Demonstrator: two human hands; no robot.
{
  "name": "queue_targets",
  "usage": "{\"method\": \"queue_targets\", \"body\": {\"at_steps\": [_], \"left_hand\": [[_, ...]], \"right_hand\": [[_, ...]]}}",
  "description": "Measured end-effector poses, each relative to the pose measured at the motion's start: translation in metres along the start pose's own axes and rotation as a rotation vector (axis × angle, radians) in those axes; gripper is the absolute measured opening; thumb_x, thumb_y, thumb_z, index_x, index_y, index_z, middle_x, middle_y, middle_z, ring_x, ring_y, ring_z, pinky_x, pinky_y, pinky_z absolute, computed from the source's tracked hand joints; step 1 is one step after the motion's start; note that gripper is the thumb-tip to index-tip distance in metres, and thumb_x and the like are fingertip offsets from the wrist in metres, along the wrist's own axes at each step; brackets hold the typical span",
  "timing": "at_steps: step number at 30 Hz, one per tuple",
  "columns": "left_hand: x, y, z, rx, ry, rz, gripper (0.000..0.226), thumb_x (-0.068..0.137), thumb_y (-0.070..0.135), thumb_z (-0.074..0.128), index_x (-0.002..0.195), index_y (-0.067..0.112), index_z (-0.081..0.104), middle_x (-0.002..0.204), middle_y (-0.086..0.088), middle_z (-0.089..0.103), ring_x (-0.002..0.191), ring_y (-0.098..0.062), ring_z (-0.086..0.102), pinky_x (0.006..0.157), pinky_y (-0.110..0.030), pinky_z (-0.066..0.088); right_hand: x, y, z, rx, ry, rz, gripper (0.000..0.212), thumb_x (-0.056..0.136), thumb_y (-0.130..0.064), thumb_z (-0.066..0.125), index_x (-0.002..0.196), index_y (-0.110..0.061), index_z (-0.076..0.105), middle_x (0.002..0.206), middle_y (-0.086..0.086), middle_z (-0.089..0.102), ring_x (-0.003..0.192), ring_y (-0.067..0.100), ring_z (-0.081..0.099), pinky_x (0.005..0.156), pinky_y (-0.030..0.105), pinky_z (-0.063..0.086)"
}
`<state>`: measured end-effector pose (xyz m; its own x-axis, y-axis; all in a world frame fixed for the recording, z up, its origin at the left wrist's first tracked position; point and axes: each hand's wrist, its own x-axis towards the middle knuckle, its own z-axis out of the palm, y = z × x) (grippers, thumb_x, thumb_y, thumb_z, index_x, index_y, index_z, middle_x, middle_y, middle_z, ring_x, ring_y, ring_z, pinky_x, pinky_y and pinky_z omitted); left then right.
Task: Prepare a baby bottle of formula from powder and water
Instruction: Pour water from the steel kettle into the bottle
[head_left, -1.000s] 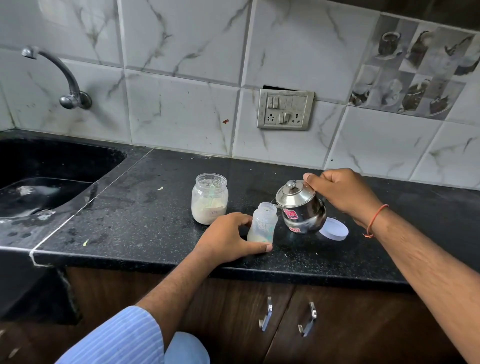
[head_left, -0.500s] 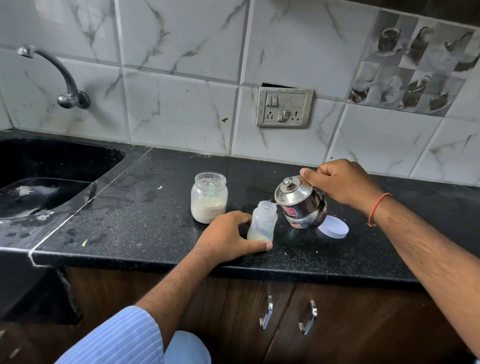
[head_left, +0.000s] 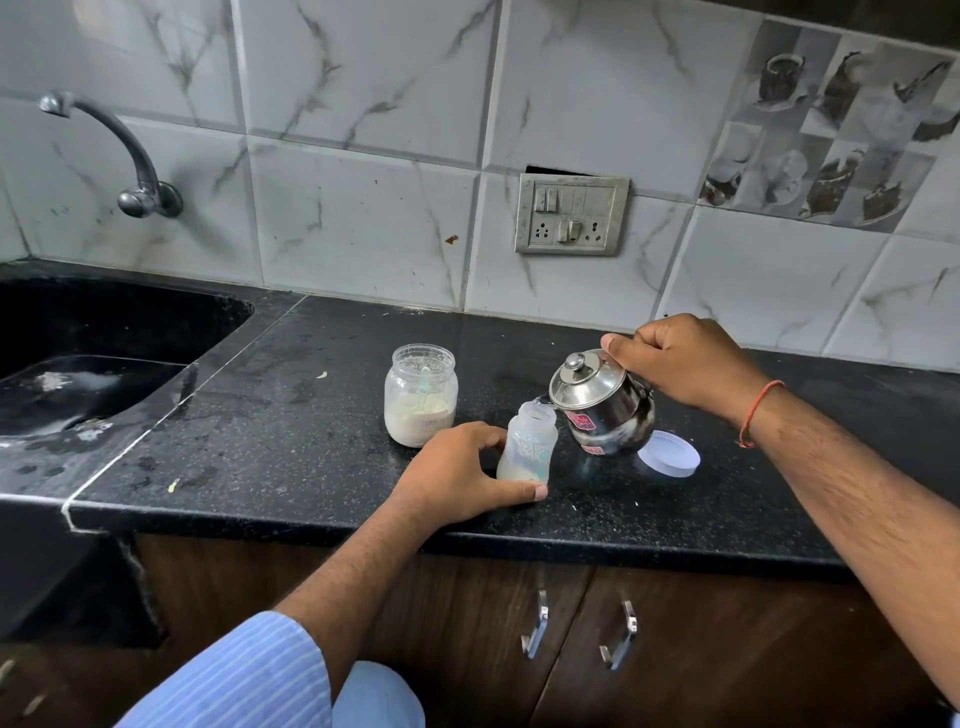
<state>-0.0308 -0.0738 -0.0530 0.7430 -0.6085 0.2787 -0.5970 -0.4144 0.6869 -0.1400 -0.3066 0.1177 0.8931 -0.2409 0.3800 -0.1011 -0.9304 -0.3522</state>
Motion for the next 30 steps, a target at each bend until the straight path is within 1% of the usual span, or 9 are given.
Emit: {"method": "queue_targets", "body": {"at_steps": [4, 8, 12, 15, 17, 19, 23, 26, 30], "left_hand": [[-0.0002, -0.0001, -0.0002, -0.001, -0.005, -0.006, 0.086, 0.060, 0.089, 0.081, 0.130, 0.039, 0.078, 0.114, 0.024, 0.074, 0.106, 0.004, 0.066, 0.095, -0.032, 0.059], [0.0000, 0.0001, -0.0002, -0.008, -0.007, -0.003, 0.089, 0.059, 0.090, 0.080, 0.131, 0.038, 0.078, 0.115, 0.024, 0.074, 0.107, 0.004, 0.066, 0.097, -0.035, 0.061], [-0.0002, 0.0002, -0.0009, -0.017, -0.008, 0.002, 0.084, 0.062, 0.087, 0.083, 0.130, 0.039, 0.078, 0.113, 0.024, 0.074, 0.105, 0.004, 0.066, 0.095, -0.032, 0.060], [-0.0003, 0.0011, -0.0013, 0.000, -0.007, 0.002, 0.087, 0.060, 0.090, 0.080, 0.131, 0.039, 0.078, 0.111, 0.024, 0.073, 0.103, 0.004, 0.065, 0.087, -0.028, 0.055], [-0.0004, 0.0020, -0.0013, 0.004, -0.001, 0.005, 0.081, 0.063, 0.085, 0.085, 0.129, 0.039, 0.078, 0.108, 0.024, 0.071, 0.100, 0.005, 0.064, 0.082, -0.026, 0.049], [-0.0008, 0.0025, -0.0015, 0.004, 0.006, 0.005, 0.074, 0.068, 0.078, 0.090, 0.129, 0.038, 0.079, 0.107, 0.025, 0.070, 0.099, 0.005, 0.063, 0.081, -0.025, 0.048], [-0.0008, 0.0029, -0.0020, 0.012, 0.001, 0.000, 0.077, 0.069, 0.079, 0.089, 0.132, 0.037, 0.078, 0.114, 0.023, 0.073, 0.104, 0.002, 0.065, 0.085, -0.025, 0.050], [-0.0010, 0.0035, -0.0027, 0.012, -0.004, -0.004, 0.077, 0.068, 0.080, 0.089, 0.131, 0.037, 0.078, 0.113, 0.022, 0.073, 0.103, 0.002, 0.065, 0.085, -0.027, 0.052], [-0.0014, 0.0040, -0.0031, 0.008, -0.010, -0.008, 0.079, 0.069, 0.079, 0.089, 0.134, 0.037, 0.077, 0.118, 0.022, 0.074, 0.110, 0.001, 0.065, 0.095, -0.031, 0.057]], "right_hand": [[-0.0004, -0.0003, -0.0019, -0.007, -0.005, 0.010, 0.065, 0.098, -0.054, 0.066, 0.050, -0.016, 0.044, 0.046, -0.008, 0.040, 0.049, 0.016, 0.036, 0.053, 0.031, 0.027], [-0.0003, -0.0005, -0.0039, -0.006, -0.011, 0.016, 0.065, 0.097, -0.054, 0.067, 0.049, -0.016, 0.044, 0.039, -0.012, 0.036, 0.048, 0.014, 0.035, 0.053, 0.030, 0.027], [-0.0023, -0.0016, -0.0050, -0.008, -0.013, 0.008, 0.065, 0.098, -0.053, 0.067, 0.049, -0.016, 0.044, 0.041, -0.011, 0.037, 0.048, 0.015, 0.035, 0.052, 0.030, 0.027], [-0.0032, -0.0032, -0.0053, -0.029, -0.010, 0.001, 0.064, 0.098, -0.053, 0.066, 0.050, -0.016, 0.046, 0.044, -0.010, 0.039, 0.049, 0.015, 0.037, 0.053, 0.030, 0.028], [-0.0036, -0.0046, -0.0056, -0.044, -0.004, 0.002, 0.064, 0.098, -0.053, 0.066, 0.050, -0.016, 0.047, 0.044, -0.009, 0.041, 0.049, 0.014, 0.038, 0.052, 0.030, 0.028], [-0.0041, -0.0057, -0.0060, -0.049, -0.003, 0.003, 0.064, 0.098, -0.053, 0.066, 0.050, -0.016, 0.048, 0.045, -0.008, 0.042, 0.049, 0.014, 0.038, 0.052, 0.030, 0.028], [-0.0056, -0.0062, -0.0065, -0.057, -0.007, 0.006, 0.063, 0.098, -0.054, 0.065, 0.051, -0.016, 0.049, 0.047, -0.006, 0.045, 0.050, 0.015, 0.039, 0.053, 0.030, 0.029], [-0.0058, -0.0067, -0.0067, -0.066, -0.004, 0.000, 0.063, 0.098, -0.054, 0.064, 0.051, -0.016, 0.050, 0.048, -0.005, 0.046, 0.050, 0.015, 0.040, 0.053, 0.030, 0.029], [-0.0058, -0.0074, -0.0071, -0.080, -0.007, -0.006, 0.062, 0.099, -0.055, 0.064, 0.052, -0.015, 0.053, 0.049, -0.003, 0.049, 0.050, 0.016, 0.042, 0.053, 0.030, 0.031]]}}
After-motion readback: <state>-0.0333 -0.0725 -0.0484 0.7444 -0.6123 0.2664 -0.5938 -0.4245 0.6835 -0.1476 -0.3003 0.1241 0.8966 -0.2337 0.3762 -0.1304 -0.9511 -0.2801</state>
